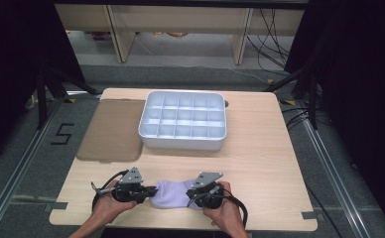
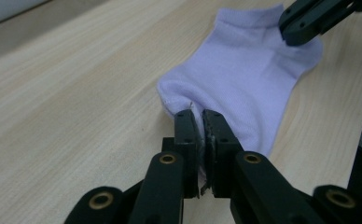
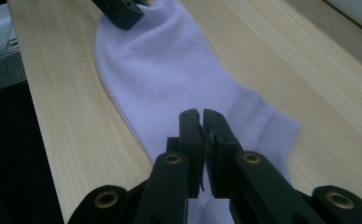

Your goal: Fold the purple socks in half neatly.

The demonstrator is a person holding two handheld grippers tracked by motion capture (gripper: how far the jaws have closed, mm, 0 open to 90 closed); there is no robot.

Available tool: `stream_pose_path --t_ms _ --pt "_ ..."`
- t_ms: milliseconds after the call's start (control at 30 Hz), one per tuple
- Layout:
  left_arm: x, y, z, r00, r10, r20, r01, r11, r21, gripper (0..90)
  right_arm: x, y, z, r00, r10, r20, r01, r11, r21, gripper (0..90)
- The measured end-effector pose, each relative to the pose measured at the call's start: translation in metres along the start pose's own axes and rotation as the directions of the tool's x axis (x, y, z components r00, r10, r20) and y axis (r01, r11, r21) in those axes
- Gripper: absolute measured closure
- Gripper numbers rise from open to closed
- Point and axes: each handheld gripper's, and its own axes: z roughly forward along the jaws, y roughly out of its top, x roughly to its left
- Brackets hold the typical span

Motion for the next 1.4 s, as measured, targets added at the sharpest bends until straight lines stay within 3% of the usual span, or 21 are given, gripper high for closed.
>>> stream_pose_path --t_ms 133,300,433,467,567,600,667,700,767,867,1000,1100,1267,1367,1400 --pt "-0.001 0.003 -0.006 0.9999 0.016 0.000 -0.016 0.9999 -0.003 84.6 0.007 0.010 0.013 0.9993 -0.030 -0.023 0.030 1.000 0.005 87.1" --pt "-0.005 0.009 -0.013 0.9996 0.027 0.004 -0.027 0.9994 -0.022 84.6 0.017 0.015 0.032 0.9963 -0.074 -0.045 0.077 0.994 0.079 87.4" --pt "-0.007 0.014 -0.017 0.9991 0.040 0.014 -0.040 0.9984 -0.039 84.8 0.025 0.019 0.040 0.9948 -0.086 -0.054 0.090 0.993 0.074 87.9" --pt "-0.008 0.016 -0.018 0.9993 0.031 0.022 -0.030 0.9978 -0.059 84.8 0.026 0.020 0.041 0.9947 -0.083 -0.061 0.087 0.993 0.075 87.9" --pt "-0.007 0.016 -0.020 0.9994 0.026 0.023 -0.025 0.9980 -0.058 84.8 0.028 0.022 0.042 0.9937 -0.084 -0.074 0.090 0.993 0.078 87.9" --pt "-0.006 0.016 -0.020 0.9987 0.045 0.026 -0.043 0.9976 -0.055 84.8 0.027 0.023 0.042 0.9935 -0.086 -0.075 0.092 0.993 0.075 87.9" --pt "-0.008 0.015 -0.019 0.9996 0.023 0.019 -0.022 0.9981 -0.058 84.8 0.023 0.025 0.040 0.9948 -0.075 -0.069 0.079 0.995 0.055 87.9" --pt "-0.006 0.015 -0.020 0.9989 0.041 0.021 -0.040 0.9980 -0.049 84.8 0.018 0.028 0.039 0.9963 -0.065 -0.056 0.068 0.997 0.048 87.9" --pt "-0.007 0.015 -0.019 0.9994 0.022 0.025 -0.020 0.9980 -0.059 84.8 0.012 0.032 0.041 0.9973 -0.053 -0.051 0.055 0.998 0.038 87.9" --pt "-0.007 0.015 -0.020 0.9995 0.022 0.023 -0.020 0.9979 -0.062 84.8 0.007 0.036 0.051 0.9968 -0.072 -0.035 0.074 0.996 0.047 88.2" --pt "-0.005 0.015 -0.021 0.9993 0.023 0.028 -0.021 0.9982 -0.056 84.8 0.007 0.039 0.058 0.9965 -0.076 -0.034 0.079 0.994 0.075 88.5" --pt "-0.004 0.016 -0.023 0.9987 0.041 0.029 -0.039 0.9974 -0.060 84.8 0.010 0.040 0.061 0.9963 -0.078 -0.036 0.080 0.995 0.059 88.5" --pt "-0.004 0.016 -0.027 0.9992 0.039 0.008 -0.038 0.9965 -0.075 84.7 0.012 0.044 0.061 0.9974 -0.057 -0.045 0.060 0.996 0.066 87.5" --pt "-0.002 0.016 -0.027 0.9997 0.022 0.012 -0.021 0.9972 -0.072 84.7 0.004 0.047 0.062 0.9982 -0.060 -0.006 0.060 0.997 0.056 87.4" --pt "-0.001 0.016 -0.027 0.9994 0.034 0.009 -0.033 0.9974 -0.063 84.7 0.002 0.047 0.063 0.9984 -0.057 -0.002 0.057 0.997 0.049 87.4"
